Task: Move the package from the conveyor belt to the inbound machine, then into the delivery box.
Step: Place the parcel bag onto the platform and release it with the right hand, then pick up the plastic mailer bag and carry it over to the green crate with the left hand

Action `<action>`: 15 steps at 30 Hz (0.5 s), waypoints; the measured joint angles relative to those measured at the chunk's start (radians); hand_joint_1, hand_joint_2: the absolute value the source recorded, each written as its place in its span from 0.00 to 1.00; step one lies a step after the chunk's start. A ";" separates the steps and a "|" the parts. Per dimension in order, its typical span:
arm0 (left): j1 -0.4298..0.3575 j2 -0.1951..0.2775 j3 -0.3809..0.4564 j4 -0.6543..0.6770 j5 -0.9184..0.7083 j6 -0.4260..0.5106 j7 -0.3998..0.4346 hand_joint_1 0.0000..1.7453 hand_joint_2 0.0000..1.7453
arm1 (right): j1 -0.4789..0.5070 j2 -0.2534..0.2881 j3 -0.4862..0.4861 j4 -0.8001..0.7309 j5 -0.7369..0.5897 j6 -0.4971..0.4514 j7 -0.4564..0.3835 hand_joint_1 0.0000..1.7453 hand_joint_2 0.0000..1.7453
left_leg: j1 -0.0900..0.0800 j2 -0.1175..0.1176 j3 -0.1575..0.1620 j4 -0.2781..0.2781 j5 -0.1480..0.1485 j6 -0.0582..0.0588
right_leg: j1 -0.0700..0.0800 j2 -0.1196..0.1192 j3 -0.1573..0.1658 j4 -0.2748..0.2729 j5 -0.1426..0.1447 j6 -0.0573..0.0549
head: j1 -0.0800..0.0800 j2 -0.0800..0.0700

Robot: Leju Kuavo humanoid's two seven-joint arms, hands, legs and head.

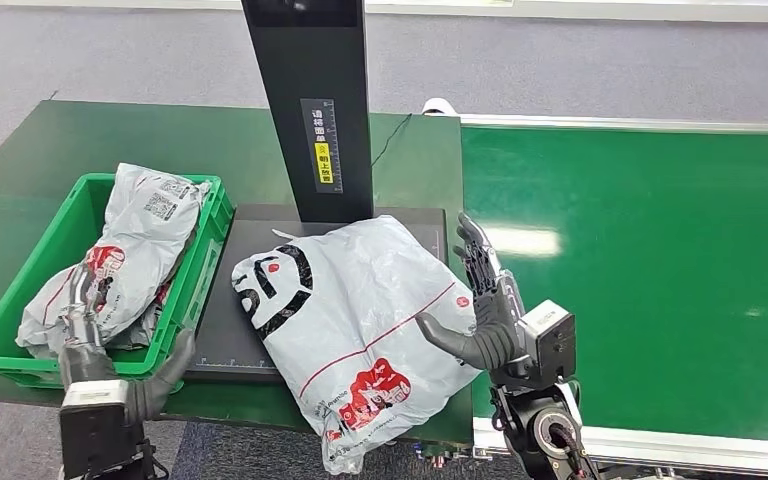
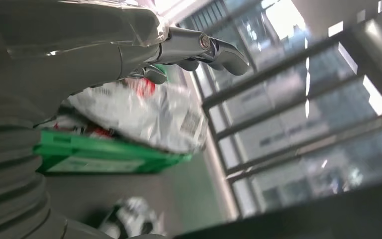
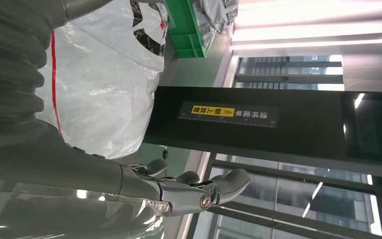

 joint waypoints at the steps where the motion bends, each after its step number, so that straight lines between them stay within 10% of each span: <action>1: -0.010 0.007 -0.016 0.014 -0.041 -0.035 0.024 0.00 1.00 | 0.000 0.000 -0.001 0.000 -0.002 0.003 -0.001 0.00 1.00 | 0.000 0.000 0.000 0.000 0.000 0.000 | 0.000 0.000 0.000 0.000 0.000 0.000 | 0.000 0.000; 15: -0.318 0.101 -0.283 0.482 -0.323 -0.303 0.140 0.00 1.00 | -0.003 0.008 -0.014 0.011 -0.027 0.033 -0.003 0.00 1.00 | 0.000 0.000 0.000 0.000 0.001 0.000 | 0.000 0.000 0.001 0.000 0.001 0.000 | 0.000 0.000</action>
